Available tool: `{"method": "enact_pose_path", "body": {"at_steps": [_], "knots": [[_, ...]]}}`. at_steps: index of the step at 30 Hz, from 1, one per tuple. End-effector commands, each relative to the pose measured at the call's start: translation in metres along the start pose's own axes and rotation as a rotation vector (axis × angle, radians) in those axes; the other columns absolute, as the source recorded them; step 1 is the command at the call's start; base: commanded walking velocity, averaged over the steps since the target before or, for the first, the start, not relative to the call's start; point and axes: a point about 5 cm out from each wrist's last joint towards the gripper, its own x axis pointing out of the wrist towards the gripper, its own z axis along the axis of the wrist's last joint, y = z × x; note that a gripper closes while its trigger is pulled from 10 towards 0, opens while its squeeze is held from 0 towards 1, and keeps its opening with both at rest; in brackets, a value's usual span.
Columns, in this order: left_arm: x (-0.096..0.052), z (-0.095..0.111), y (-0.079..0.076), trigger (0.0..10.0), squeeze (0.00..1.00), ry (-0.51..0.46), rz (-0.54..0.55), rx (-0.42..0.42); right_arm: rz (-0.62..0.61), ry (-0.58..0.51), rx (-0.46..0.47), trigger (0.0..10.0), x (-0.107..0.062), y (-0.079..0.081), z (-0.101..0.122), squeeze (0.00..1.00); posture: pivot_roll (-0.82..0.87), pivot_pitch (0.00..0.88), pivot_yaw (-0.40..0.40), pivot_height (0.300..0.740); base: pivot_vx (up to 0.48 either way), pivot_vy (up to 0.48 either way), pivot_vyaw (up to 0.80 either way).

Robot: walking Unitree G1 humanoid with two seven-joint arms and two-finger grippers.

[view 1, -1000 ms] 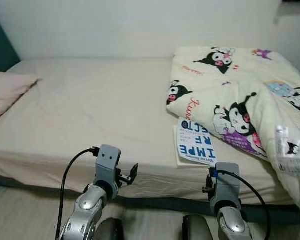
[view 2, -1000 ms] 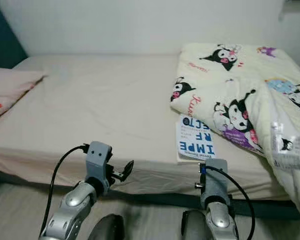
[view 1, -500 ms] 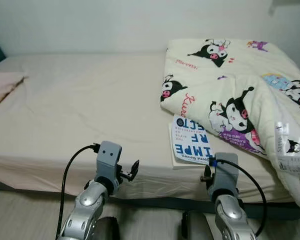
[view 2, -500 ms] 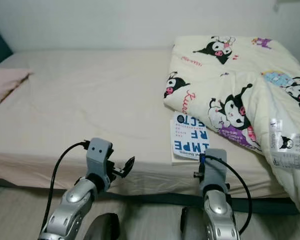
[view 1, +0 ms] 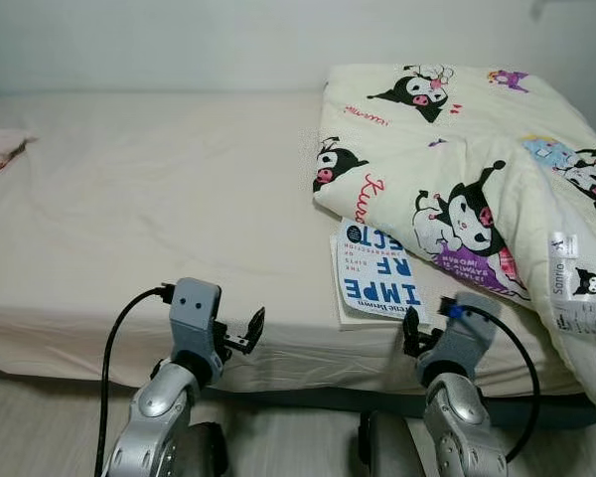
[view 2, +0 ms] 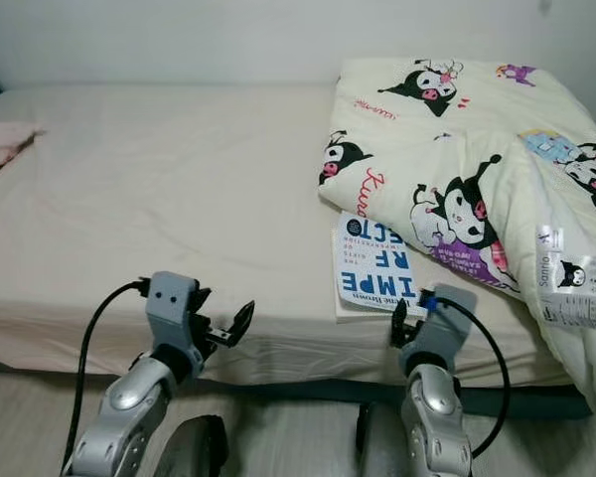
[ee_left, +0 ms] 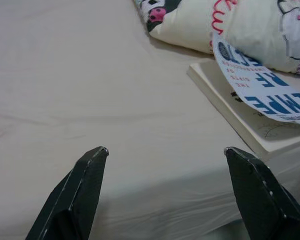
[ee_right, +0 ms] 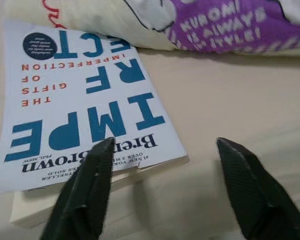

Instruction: Clean up the room

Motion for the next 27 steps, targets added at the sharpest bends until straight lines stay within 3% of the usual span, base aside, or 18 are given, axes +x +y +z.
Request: {"method": "enact_pose_path", "body": {"at_steps": [1, 3, 12, 17, 27], "knots": [[-0.007, -0.002, 0.005, 10.0, 0.00, 0.011, -0.008, 0.013, -0.019, 0.021, 0.063, 10.0, -0.001, -0.003, -0.006, 1.00, -0.01, 0.190, 0.037, 0.573, 0.000, 0.000, 0.00], [-0.007, -0.003, 0.004, 10.0, 0.00, 0.017, -0.021, 0.028, -0.049, 0.029, 0.124, 10.0, 0.001, -0.008, -0.010, 1.00, -0.01, 0.191, 0.044, 0.573, 0.000, 0.000, 0.00], [-0.005, -0.001, 0.007, 10.0, 0.00, 0.015, -0.027, 0.051, -0.068, 0.042, 0.242, 10.0, 0.013, -0.015, -0.014, 1.00, 0.00, 0.196, 0.053, 0.573, 0.000, 0.000, 0.00], [-0.006, 0.002, 0.010, 10.0, 0.00, 0.016, -0.024, 0.055, -0.022, 0.022, 0.332, 10.0, 0.023, -0.011, -0.009, 1.00, 0.01, 0.200, 0.059, 0.573, 0.000, 0.000, 0.00], [-0.007, 0.003, 0.011, 10.0, 0.00, 0.014, -0.030, 0.060, 0.028, 0.012, 0.356, 10.0, 0.030, -0.003, -0.006, 1.00, 0.02, 0.197, 0.056, 0.573, 0.000, 0.000, 0.00]]}}
